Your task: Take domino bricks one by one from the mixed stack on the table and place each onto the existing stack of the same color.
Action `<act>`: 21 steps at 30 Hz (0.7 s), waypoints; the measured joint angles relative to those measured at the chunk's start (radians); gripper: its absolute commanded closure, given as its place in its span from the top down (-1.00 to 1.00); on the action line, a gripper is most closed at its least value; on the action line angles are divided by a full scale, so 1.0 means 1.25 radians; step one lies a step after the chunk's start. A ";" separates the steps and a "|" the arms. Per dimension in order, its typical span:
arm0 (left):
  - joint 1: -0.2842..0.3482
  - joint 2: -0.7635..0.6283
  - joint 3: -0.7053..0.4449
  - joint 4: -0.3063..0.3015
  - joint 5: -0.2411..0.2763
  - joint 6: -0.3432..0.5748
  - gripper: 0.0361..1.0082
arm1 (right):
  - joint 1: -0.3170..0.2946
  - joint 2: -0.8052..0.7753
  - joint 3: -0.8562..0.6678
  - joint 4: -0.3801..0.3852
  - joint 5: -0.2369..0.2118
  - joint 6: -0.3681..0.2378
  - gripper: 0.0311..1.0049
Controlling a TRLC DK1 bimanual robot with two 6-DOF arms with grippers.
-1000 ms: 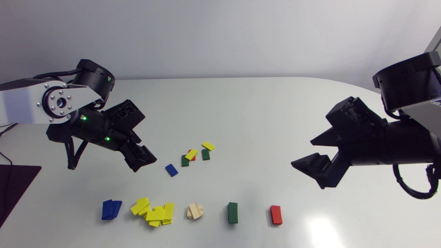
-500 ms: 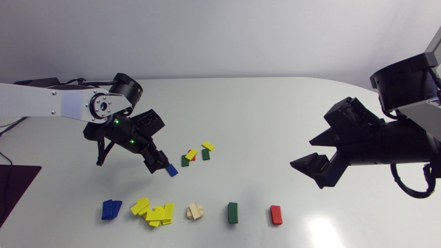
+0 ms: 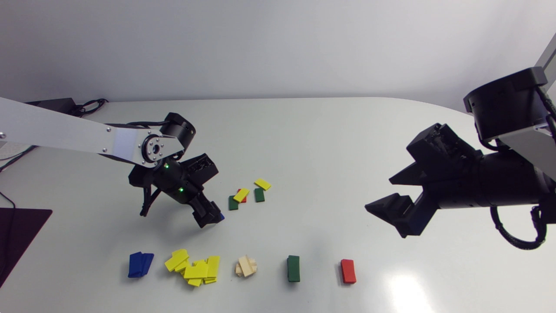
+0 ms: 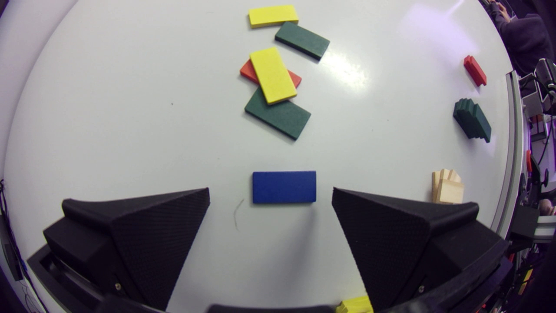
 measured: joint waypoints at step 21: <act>-0.026 0.038 0.005 0.029 0.003 0.000 0.73 | 0.000 0.000 0.000 0.002 0.000 0.000 0.93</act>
